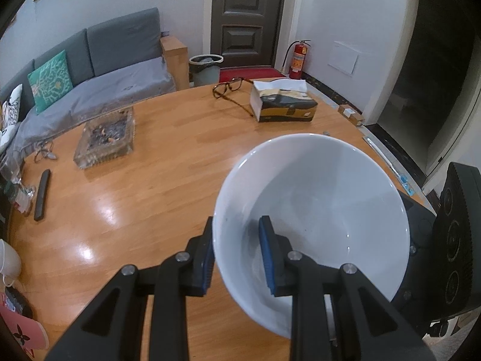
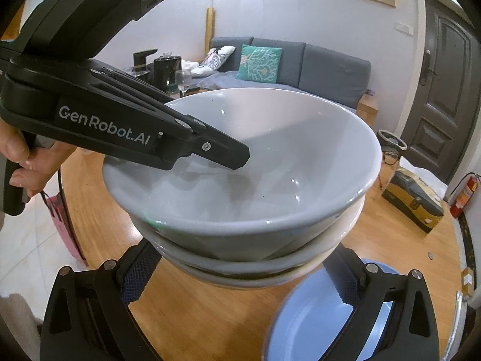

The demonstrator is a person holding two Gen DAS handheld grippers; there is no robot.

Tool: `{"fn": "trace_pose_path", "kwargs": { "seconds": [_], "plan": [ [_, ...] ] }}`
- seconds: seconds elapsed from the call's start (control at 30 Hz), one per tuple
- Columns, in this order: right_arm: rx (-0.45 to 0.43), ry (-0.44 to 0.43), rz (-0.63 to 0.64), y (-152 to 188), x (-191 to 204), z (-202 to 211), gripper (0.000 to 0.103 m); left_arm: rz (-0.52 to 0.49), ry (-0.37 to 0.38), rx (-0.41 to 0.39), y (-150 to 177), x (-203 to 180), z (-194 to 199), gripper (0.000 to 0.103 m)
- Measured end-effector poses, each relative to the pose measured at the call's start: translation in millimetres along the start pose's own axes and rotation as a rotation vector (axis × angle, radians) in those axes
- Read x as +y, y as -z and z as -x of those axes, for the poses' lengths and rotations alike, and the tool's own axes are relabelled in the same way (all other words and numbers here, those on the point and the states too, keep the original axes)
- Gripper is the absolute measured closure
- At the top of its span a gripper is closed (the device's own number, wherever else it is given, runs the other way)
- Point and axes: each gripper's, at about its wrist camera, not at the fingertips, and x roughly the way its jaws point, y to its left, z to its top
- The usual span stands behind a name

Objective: Organize plates and bowls
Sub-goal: 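Lower the nested bowls onto the blue plate with both grippers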

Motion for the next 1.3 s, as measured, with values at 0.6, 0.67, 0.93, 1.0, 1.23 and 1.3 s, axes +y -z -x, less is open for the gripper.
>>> {"fn": "trace_pose_path", "kwargs": {
  "seconds": [0.6,0.67,0.93,1.0,1.23,1.3],
  "plan": [
    [-0.026,0.051,-0.049,17,-22,32,0.005,-0.069,0.018,0.000,-21,-58,-7,0.080],
    [-0.029,0.057,-0.056,22,-24,36,0.005,-0.077,0.022,0.000,-23,-64,-9,0.080],
    [-0.032,0.077,-0.083,32,-34,51,0.005,-0.102,0.031,0.001,-30,-87,-14,0.080],
    [-0.035,0.082,-0.088,34,-37,55,0.005,-0.106,0.035,0.000,-32,-92,-15,0.080],
    [-0.042,0.097,-0.098,42,-42,63,0.005,-0.111,0.044,-0.001,-37,-105,-21,0.080],
    [-0.040,0.101,-0.102,45,-44,64,0.005,-0.115,0.049,0.004,-39,-110,-26,0.080]
  ]
}}
